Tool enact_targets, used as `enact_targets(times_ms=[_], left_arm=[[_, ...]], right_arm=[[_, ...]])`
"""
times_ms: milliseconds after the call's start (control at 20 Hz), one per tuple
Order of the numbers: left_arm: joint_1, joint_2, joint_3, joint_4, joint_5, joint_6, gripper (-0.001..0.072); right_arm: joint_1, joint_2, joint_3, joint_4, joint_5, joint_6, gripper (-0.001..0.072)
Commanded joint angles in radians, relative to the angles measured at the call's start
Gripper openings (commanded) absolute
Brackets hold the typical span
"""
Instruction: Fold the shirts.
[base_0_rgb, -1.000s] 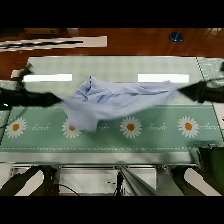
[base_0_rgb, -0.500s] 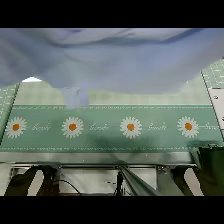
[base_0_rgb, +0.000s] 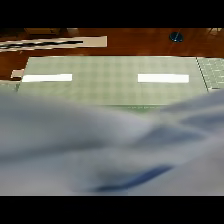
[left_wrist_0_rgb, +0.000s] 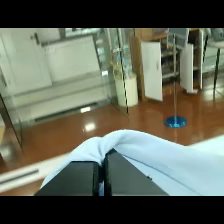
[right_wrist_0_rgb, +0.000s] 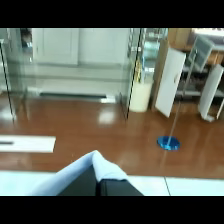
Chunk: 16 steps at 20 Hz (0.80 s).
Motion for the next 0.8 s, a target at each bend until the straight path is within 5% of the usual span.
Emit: enact_targets(times_ms=[0,200,400,550,750], left_arm=[[0.008,0.009,0.040,0.035,-0.233,-0.117,0.0024],[0.072,-0.005,-0.001,0.047,-0.318,-0.085,0.0024],[0.134,-0.029,-0.289,0.039,-0.310,0.019,0.0024],[0.122,-0.096,-0.570,-0.130,-0.190,0.019,0.0024],[0.075,-0.291,-0.815,-0.101,-0.005,0.109,0.0024]], right_arm=[[0.000,0.032,0.013,-0.029,0.223,0.026,0.0032],[0.035,0.004,-0.009,-0.033,0.331,0.032,0.0032],[0.073,-0.058,-0.230,-0.073,0.330,0.013,0.0032],[0.073,-0.193,-0.457,-0.004,0.241,-0.021,0.0032],[0.073,-0.468,-0.500,0.003,0.124,-0.019,0.0032]])
